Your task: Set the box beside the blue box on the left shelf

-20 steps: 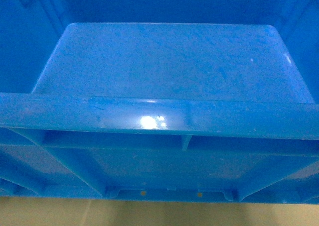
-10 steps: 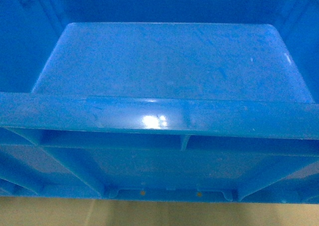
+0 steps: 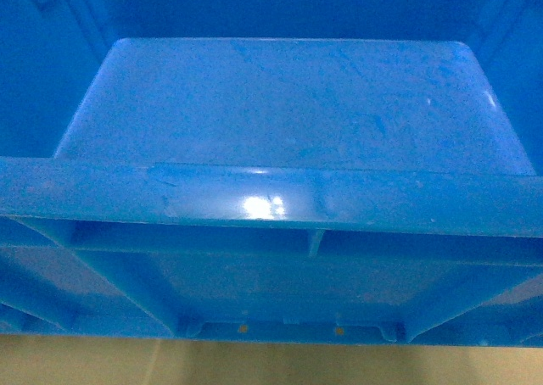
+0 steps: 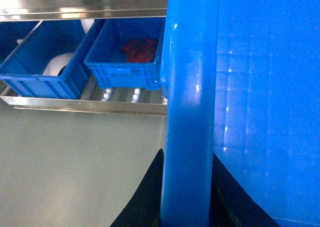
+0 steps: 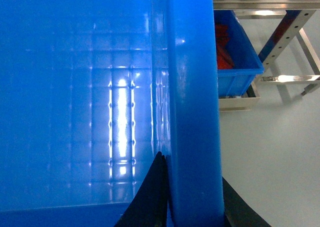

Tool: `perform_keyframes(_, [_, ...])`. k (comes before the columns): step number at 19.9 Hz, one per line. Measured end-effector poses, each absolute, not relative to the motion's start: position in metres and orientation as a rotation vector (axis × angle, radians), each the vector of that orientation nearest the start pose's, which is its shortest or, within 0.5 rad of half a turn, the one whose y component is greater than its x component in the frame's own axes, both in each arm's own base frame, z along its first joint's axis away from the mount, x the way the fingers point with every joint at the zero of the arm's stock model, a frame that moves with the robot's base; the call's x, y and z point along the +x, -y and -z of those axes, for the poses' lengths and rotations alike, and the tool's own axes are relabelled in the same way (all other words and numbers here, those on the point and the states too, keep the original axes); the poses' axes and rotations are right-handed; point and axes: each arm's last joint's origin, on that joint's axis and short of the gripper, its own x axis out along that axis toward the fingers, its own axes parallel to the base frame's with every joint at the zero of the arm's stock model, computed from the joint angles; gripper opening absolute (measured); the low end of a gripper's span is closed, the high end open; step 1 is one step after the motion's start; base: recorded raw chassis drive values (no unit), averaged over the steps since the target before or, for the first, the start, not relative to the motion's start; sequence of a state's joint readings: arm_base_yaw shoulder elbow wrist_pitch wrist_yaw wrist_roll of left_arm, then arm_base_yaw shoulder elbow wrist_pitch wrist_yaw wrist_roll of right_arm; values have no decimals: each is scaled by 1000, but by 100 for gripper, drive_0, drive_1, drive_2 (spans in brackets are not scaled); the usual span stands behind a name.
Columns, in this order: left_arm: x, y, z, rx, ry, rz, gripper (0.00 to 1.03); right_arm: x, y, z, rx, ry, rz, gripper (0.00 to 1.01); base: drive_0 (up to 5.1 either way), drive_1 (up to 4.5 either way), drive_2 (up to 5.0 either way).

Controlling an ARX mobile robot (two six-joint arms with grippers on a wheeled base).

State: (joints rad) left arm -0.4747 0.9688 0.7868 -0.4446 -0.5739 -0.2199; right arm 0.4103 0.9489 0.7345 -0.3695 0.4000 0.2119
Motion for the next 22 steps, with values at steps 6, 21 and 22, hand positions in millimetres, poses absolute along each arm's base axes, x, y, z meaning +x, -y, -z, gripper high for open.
perform_keyframes(6, [182,76,-282,99,-526,-154,13,185,-68,-273,-24,-533,49,11,0,0,0])
perform_keyframes(21, [182,76,-282,99,-527,-153,13,185,-68,-273,-23,-531,49,11,0,0,0])
perform_keyframes(22, [182,76,-282,99,-526,-153,13,185,-68,-273,-24,-532,49,11,0,0,0])
